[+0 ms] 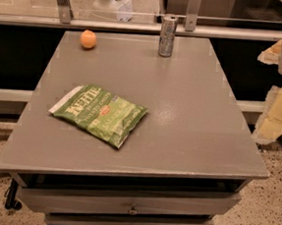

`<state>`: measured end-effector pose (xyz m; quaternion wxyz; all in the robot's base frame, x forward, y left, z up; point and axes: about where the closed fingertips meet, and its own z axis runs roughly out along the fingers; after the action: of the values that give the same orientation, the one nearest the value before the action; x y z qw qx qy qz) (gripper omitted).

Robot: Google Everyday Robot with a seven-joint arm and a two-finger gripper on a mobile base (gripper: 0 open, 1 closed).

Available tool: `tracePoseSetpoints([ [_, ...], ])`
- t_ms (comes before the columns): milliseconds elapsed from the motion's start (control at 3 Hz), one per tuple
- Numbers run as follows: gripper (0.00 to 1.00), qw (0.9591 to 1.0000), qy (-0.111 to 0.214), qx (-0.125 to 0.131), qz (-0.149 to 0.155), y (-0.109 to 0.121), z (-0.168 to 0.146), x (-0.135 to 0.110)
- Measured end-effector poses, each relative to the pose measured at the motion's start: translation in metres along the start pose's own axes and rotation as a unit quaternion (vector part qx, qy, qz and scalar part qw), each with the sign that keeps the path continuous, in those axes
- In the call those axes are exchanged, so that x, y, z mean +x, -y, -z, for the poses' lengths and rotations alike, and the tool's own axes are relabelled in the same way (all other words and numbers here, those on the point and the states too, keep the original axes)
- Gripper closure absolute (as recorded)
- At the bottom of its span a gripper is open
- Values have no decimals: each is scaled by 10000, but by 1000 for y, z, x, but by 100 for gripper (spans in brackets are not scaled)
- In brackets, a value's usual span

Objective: Pick redbull can

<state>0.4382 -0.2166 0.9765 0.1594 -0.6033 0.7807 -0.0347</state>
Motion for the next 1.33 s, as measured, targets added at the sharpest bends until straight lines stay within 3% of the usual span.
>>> tracePoseSetpoints([
  [333,0,10000,0,1,0,0,0,0],
  [667,0,9993,347,82,-72,8,-13,-8],
  [1000,0,9928,1129,269,-301,41,-48,-28],
  [1333,0,9790,1876,427,-674,86,-80,-47],
])
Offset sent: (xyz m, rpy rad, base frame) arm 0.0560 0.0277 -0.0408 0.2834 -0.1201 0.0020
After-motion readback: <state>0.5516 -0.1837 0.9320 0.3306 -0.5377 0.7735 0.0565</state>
